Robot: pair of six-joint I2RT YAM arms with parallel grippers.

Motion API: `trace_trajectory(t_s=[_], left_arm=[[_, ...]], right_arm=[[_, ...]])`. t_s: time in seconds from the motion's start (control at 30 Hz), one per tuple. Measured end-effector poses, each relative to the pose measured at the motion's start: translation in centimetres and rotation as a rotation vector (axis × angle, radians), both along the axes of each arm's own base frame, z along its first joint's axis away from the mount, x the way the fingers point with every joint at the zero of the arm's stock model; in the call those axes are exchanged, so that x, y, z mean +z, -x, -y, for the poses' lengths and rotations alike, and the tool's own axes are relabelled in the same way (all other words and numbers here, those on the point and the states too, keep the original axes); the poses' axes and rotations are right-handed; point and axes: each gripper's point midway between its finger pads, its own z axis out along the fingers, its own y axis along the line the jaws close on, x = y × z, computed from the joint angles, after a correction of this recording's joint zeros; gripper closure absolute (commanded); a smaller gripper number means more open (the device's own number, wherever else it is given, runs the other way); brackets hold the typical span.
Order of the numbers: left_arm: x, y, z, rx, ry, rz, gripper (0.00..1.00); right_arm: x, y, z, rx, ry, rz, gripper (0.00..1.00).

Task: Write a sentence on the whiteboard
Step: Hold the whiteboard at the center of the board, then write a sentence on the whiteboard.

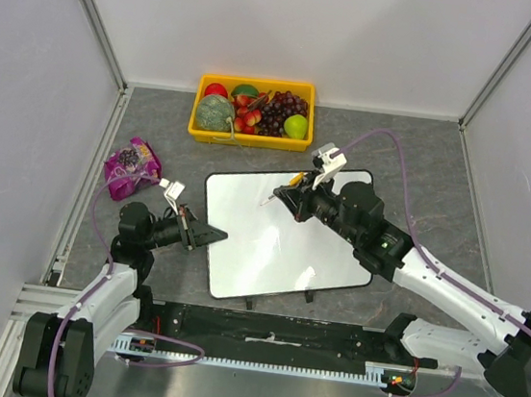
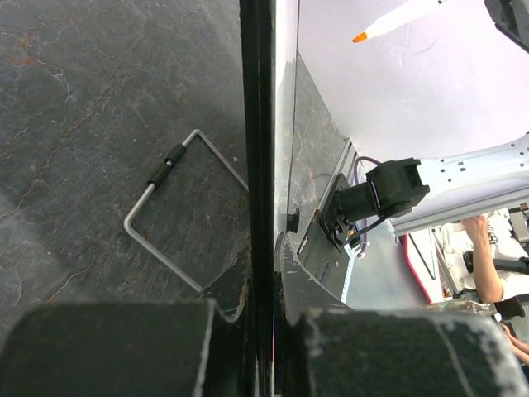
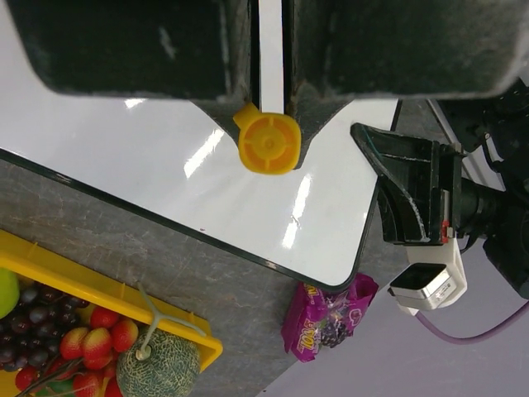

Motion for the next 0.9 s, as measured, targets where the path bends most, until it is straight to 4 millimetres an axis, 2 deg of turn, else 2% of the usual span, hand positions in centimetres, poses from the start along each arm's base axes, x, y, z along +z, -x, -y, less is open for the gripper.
trace_trajectory(t_s=[0.2, 0.9], left_arm=[[0.0, 0.0, 0.0, -0.001, 0.000, 0.000, 0.98], [-0.1, 0.0, 0.1, -0.006, 0.007, 0.004, 0.98]], right_arm=[[-0.9, -0.8, -0.7, -0.032, 0.017, 0.003, 1.00], [-1.5, -3.4, -1.0, -0.123, 0.023, 0.044, 1.00]])
